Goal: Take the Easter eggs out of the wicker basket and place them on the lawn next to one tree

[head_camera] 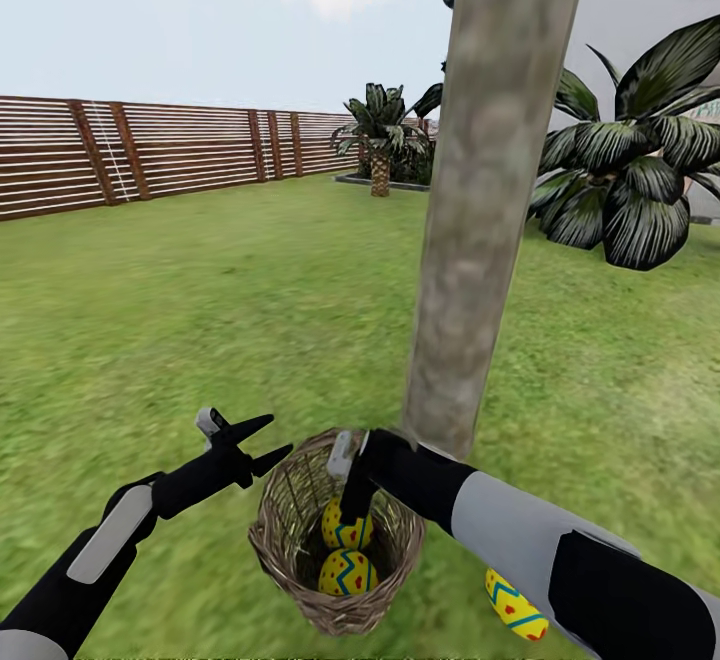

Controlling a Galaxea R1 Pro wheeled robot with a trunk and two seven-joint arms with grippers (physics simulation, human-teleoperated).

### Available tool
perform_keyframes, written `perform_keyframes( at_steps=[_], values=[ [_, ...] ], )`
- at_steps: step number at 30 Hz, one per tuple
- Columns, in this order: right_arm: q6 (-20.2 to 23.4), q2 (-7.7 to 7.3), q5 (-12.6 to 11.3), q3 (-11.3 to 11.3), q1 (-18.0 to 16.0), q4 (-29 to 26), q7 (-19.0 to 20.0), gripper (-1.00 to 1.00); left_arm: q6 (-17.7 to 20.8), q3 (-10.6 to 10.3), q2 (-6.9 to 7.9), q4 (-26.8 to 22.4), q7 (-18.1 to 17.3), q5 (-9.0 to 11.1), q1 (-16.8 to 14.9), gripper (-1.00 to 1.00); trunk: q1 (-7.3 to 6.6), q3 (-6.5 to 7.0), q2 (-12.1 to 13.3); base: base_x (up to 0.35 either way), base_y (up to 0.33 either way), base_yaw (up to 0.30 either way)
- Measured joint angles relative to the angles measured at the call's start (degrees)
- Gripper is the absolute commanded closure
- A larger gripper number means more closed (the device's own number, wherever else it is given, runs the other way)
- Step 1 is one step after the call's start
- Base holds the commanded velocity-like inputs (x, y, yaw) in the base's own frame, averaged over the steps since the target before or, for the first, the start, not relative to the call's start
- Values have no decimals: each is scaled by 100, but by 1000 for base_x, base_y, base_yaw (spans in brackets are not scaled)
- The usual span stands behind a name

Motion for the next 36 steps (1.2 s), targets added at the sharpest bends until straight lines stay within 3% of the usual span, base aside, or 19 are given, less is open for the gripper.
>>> perform_keyframes(
  at_steps=[10,15,21,36],
  values=[
    [-13,15,3,-33,-3,-17,-21,-100,0,0,4,0,0,0,0,-100,220,-180,-401,0,0,0],
    [-5,20,143,-13,-2,5,-61,-100,0,0,1,0,1,0,0,-100,330,-269,-602,0,0,0],
    [-1,33,291,-37,-1,-15,-78,-100,0,2,3,0,8,2,0,-100,347,-402,-613,0,0,0],
    [0,43,312,-35,-4,-5,-79,-100,3,7,24,-13,3,0,0,-100,386,-734,-633,0,0,0]
  ],
)
